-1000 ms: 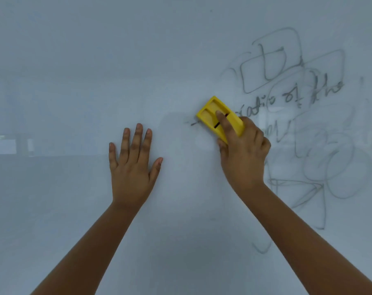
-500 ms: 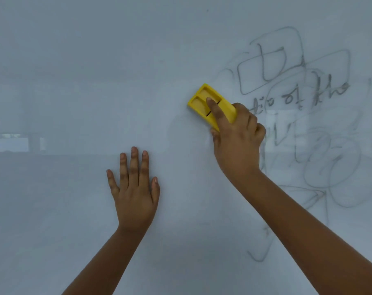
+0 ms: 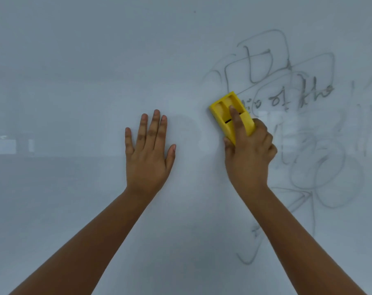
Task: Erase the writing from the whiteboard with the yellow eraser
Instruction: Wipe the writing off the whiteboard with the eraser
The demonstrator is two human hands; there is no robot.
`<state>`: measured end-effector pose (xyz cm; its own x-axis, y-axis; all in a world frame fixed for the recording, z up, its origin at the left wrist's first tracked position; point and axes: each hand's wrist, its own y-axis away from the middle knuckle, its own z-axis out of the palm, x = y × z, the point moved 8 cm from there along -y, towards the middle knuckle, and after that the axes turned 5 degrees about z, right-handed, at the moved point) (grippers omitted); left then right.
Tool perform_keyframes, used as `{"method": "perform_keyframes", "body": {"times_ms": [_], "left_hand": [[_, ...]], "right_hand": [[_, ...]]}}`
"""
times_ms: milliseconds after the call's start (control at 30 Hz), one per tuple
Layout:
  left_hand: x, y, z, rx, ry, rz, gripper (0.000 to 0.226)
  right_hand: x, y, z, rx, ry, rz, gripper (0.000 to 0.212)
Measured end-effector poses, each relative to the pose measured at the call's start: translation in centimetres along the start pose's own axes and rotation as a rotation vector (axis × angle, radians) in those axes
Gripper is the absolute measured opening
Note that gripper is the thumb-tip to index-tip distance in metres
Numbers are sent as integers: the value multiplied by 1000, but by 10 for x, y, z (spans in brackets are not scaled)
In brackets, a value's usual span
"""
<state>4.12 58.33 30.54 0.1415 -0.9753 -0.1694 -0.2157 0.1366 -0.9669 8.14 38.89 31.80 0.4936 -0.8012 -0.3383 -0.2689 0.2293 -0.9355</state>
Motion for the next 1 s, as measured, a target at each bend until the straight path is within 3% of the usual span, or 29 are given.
{"method": "perform_keyframes", "body": {"times_ms": [200,333,467,667,867,1000], "left_hand": [[-2,2,4,64,-33,17,58],[3,5,3,82,-9,-74,56],[36,29,13,52,84,-253,60],[45,56,25,11,-19,-40,59],[51,53,16,32,33,-64,57],[70,22,6,101,75,14,51]], "right_hand": [[7,55,3,-73,117,-406,66],[45,3,-16,-14,100,-228,64],[30,-12,-9,-9,18,-43,65],[47,47,-5,-82,85,-313,67],[88,-5,-20,-17,70,83,65],[55,50,-7,-101,19,-88,71]]}}
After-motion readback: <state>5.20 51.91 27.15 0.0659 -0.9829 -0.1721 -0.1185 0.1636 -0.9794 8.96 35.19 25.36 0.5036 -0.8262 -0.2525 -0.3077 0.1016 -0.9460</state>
